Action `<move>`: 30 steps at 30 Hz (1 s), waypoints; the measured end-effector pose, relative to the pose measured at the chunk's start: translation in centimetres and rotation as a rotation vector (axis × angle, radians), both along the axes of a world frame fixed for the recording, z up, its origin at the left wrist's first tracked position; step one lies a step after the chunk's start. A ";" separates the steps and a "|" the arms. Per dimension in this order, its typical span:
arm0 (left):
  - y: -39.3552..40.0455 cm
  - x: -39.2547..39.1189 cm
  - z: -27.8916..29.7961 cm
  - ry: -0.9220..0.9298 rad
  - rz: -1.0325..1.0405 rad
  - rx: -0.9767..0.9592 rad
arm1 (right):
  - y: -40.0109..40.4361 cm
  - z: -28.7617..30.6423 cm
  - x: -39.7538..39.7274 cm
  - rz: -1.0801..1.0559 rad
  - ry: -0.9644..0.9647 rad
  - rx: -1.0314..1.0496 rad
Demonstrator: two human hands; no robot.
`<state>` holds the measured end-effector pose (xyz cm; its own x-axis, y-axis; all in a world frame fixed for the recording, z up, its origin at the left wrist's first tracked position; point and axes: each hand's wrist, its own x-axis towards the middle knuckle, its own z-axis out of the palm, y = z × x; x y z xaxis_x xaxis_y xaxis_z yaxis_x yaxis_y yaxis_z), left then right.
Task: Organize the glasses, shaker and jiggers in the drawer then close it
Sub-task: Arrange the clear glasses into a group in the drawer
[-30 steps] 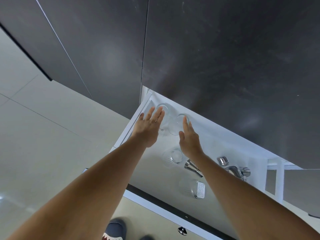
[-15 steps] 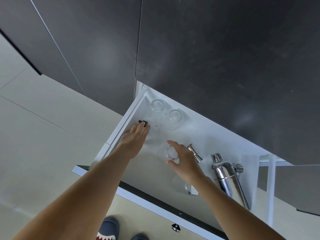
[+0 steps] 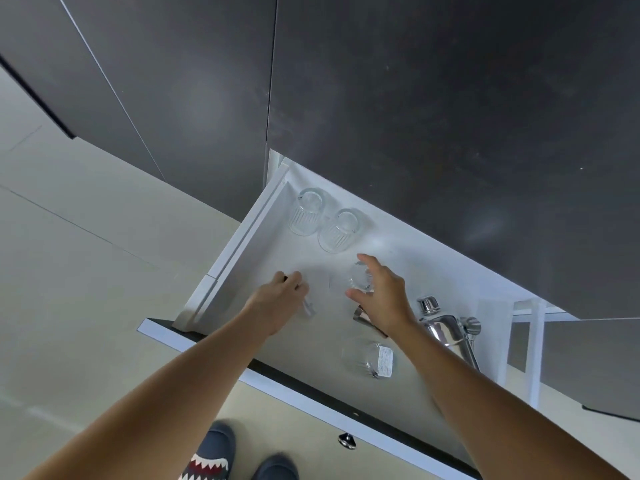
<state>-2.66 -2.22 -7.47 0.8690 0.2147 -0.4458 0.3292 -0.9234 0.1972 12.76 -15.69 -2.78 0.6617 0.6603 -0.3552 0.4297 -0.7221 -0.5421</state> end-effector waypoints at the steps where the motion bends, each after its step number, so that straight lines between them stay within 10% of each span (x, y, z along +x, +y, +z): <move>1: -0.5 0.0 0.1 0.021 -0.045 -0.007 | 0.1 0.2 0.0 0.000 0.011 -0.009; 6: -2.2 0.7 2.3 0.164 -0.064 -0.115 | -1.5 2.2 -0.5 0.004 0.011 -0.098; 12: -3.0 4.7 5.5 -0.234 0.228 -0.178 | -7.6 3.7 -4.4 0.018 0.136 -0.404; 30: 2.6 2.2 4.9 -0.290 0.612 -0.162 | 2.2 2.7 -3.9 0.112 -0.141 -0.188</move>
